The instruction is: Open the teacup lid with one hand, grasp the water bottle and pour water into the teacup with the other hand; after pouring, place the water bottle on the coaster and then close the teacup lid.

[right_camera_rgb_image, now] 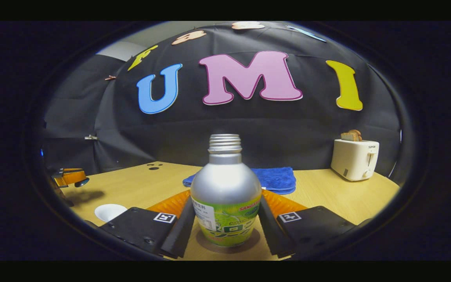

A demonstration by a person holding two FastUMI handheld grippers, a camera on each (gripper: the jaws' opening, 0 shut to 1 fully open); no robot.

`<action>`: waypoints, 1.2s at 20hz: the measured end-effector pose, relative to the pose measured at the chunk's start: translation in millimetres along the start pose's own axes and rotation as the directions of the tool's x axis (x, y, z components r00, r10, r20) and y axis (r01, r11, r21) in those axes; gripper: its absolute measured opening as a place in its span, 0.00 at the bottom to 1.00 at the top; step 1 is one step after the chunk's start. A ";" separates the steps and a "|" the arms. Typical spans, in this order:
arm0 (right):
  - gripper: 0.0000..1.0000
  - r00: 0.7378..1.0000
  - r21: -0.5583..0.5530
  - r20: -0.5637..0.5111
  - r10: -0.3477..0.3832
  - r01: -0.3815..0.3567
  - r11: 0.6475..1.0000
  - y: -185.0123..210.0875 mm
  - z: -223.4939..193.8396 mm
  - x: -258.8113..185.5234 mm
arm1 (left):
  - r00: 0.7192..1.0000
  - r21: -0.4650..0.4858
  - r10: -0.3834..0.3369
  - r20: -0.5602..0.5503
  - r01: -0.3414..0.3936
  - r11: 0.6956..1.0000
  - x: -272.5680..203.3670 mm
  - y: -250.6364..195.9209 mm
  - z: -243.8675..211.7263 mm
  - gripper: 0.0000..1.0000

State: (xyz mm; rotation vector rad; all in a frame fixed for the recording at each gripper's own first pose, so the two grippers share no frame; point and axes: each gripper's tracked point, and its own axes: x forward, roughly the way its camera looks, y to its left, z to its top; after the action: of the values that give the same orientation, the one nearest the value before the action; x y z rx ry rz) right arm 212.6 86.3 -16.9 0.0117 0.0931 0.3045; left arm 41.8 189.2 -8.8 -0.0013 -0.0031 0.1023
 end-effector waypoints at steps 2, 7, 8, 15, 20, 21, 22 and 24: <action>0.82 1.000 0.007 -0.006 -0.001 0.001 1.000 0.0 -0.2 -0.4 | 1.000 0.000 0.000 0.000 0.000 1.000 -0.2 -0.1 0.4 0.33; 0.98 1.000 -0.010 -0.002 0.018 -0.018 1.000 9.1 2.4 -9.4 | 1.000 0.000 0.000 0.000 0.000 1.000 0.1 0.1 0.5 0.32; 0.98 1.000 -0.029 0.000 0.012 -0.012 1.000 7.8 2.9 -14.0 | 1.000 0.000 0.000 0.000 0.000 1.000 -0.1 0.2 0.5 0.33; 0.99 1.000 -0.132 0.009 0.018 -0.017 0.991 11.0 -0.3 -44.4 | 1.000 -0.003 0.001 -0.003 -0.001 1.000 -1.3 -1.0 0.5 0.33; 0.98 1.000 -0.150 0.003 -0.001 0.001 0.989 7.2 -2.6 -71.8 | 0.998 0.001 -0.060 0.002 0.060 0.998 -10.0 -24.1 1.7 0.31; 0.98 1.000 -0.162 0.008 -0.018 0.019 0.987 2.7 -1.9 -77.4 | 0.997 0.003 -0.075 0.000 0.075 0.997 -10.3 -29.4 1.6 0.31; 0.98 1.000 -0.166 0.007 -0.031 0.031 0.986 -0.4 -2.8 -82.8 | 0.997 0.001 -0.080 0.001 0.080 0.997 -9.9 -31.7 1.7 0.32; 0.98 0.999 -0.144 -0.001 -0.036 0.036 0.989 -1.9 -3.8 -94.5 | 0.997 0.001 -0.081 0.000 0.081 0.997 -9.5 -37.9 1.4 0.31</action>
State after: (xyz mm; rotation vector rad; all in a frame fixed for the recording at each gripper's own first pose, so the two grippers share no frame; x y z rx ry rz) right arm 123.0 56.1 -12.2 -0.1340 0.0749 0.2745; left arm 36.3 150.6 -7.4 -0.0007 -0.0026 0.0211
